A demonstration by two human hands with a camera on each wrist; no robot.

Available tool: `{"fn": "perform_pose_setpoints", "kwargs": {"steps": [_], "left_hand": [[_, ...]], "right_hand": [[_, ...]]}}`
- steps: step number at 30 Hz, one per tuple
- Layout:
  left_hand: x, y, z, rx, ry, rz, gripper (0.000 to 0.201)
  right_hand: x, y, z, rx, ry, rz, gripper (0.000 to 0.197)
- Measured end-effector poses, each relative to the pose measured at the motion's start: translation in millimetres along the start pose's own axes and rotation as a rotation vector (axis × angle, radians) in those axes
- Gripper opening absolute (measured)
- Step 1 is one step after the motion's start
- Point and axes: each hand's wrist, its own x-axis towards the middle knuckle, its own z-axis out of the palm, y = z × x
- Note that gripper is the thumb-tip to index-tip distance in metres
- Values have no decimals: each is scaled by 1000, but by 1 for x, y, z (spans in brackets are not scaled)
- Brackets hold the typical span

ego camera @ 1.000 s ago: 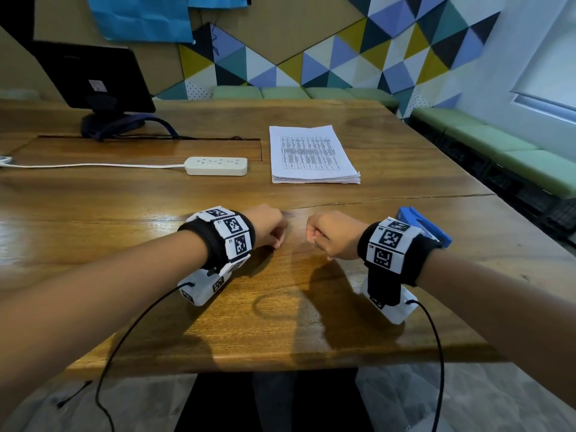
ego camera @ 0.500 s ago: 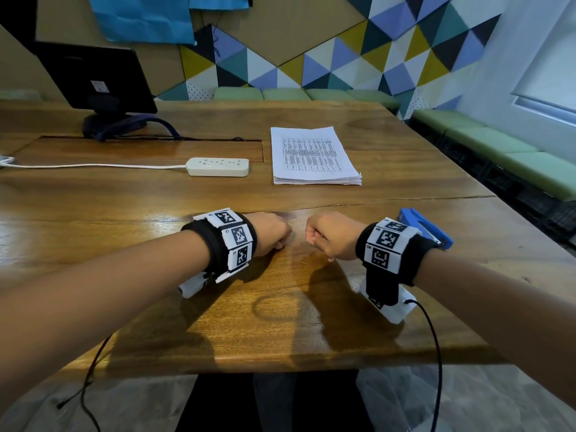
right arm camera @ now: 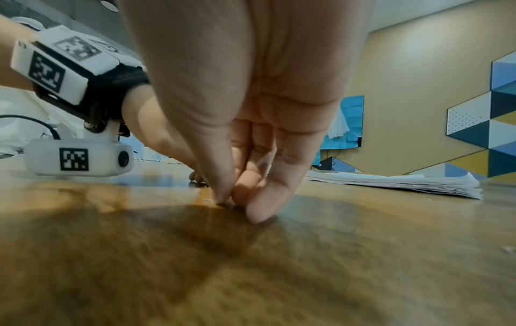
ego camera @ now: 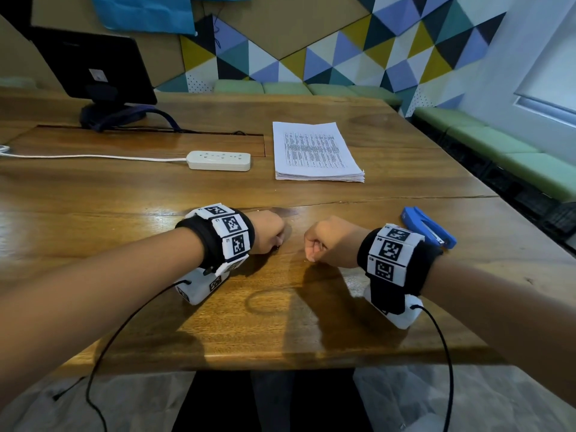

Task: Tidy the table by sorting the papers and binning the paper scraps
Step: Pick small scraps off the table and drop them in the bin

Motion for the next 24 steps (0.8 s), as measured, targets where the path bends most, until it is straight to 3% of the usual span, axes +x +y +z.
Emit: {"fn": "perform_pose_setpoints", "kwargs": {"steps": [2,5,10,15,17,20,24], "left_hand": [[-2,1,-3,-45,-30,7,25],[-4,2,-6,-7,-11,10,24],[-9,4,-8,-4,-10,5,24],[-14,5,-12,-34,-7,-8,23],[-16,6,-13,-35,-4,-9,23],[-21,6,-14,-30,-1,-12,23],[-26,3,-14,-55,-10,-24,23]], "right_hand": [[0,-5,-6,-24,-40,-14,16],[4,-14,-13,-65,-237,31,22],[-1,-17,-3,-173,-10,-32,23],[3,-25,0,-328,-142,-77,13],[1,-25,2,-365,-143,-96,19],[-2,-24,3,-360,-125,-99,24],[3,-21,5,-289,-168,-17,13]]}}
